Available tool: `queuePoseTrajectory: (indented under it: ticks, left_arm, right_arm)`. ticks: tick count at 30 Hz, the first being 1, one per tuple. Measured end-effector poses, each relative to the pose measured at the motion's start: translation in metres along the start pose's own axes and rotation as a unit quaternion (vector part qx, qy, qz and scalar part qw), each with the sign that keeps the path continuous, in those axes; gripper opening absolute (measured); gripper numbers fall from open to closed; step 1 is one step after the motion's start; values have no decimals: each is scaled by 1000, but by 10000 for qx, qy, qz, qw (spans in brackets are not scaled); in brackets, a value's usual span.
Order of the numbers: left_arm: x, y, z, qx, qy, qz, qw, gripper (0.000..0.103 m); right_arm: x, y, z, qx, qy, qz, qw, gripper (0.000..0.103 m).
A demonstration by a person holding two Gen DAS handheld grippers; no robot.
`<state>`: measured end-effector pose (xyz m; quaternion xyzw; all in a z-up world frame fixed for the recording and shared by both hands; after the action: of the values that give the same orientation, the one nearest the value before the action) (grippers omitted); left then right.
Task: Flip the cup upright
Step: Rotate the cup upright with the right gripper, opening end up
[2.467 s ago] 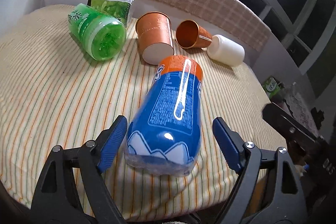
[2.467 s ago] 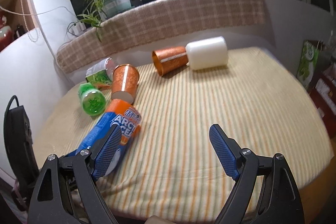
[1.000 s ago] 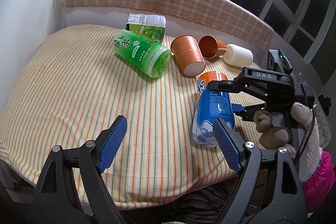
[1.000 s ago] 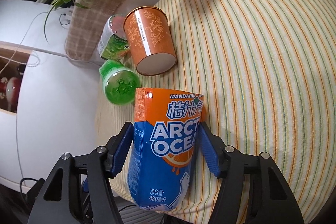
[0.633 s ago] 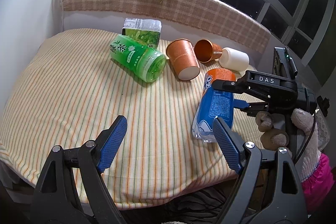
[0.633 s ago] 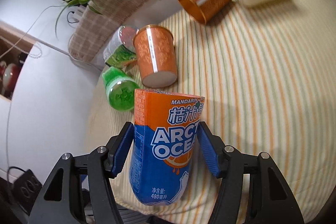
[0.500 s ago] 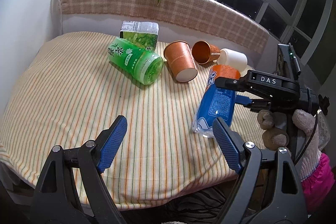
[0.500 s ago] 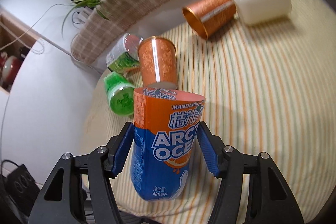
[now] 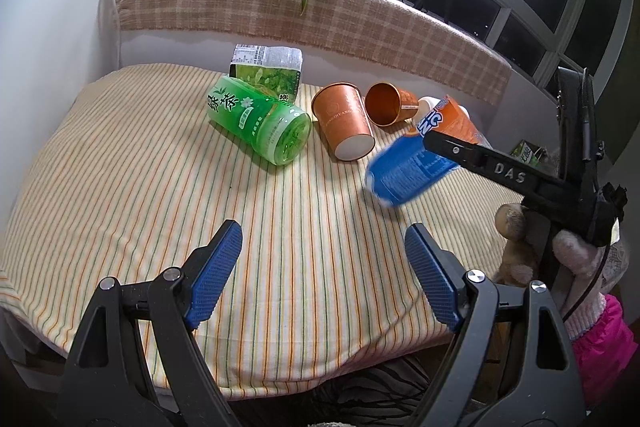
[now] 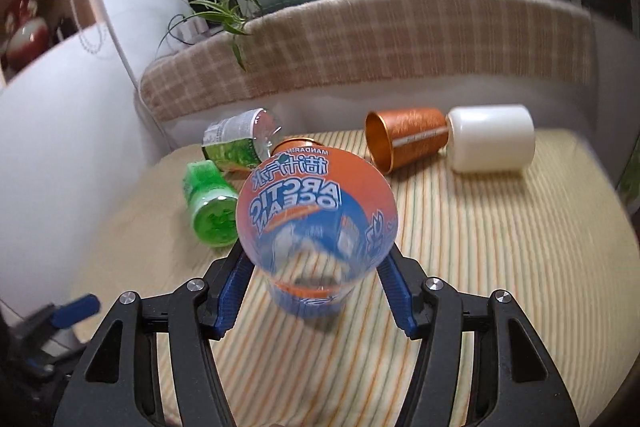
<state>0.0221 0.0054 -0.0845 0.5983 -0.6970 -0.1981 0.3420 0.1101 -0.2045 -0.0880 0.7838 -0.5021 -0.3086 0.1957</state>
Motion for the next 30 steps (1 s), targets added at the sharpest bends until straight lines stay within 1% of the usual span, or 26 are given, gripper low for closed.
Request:
queuePoseTrajectory:
  ticks: [6,10,18,30]
  left_arm:
    - [-1,0,1,3,27,-3,10000,86]
    - [-1,1,1,3,29,10,10000,86]
    - [-1,1,1,3,34,6,10000,86]
    - [-1,4,-2,51,4,-9,10000,86]
  right_arm:
    - [-9,-1,3,81,448,226,9987,59]
    - [-16,1,6,74,721,256,9970,59]
    - [-27,1,11,24,978,259,9949,59]
    - [-37,-9,14,-36,1051,211,9942,62]
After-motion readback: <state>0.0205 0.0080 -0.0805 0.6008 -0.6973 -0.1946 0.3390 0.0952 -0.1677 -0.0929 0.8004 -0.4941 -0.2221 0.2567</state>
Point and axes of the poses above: each gripper's, at about its wrist camera, not at the fingertips, and y roughly against the way its jaws point, x to its right, z to its underside, the point moved 2 cm from there along -y, roughly the way its jaws point, and after that the axes turned 3 degrees about -z, right-handed, at the moved point
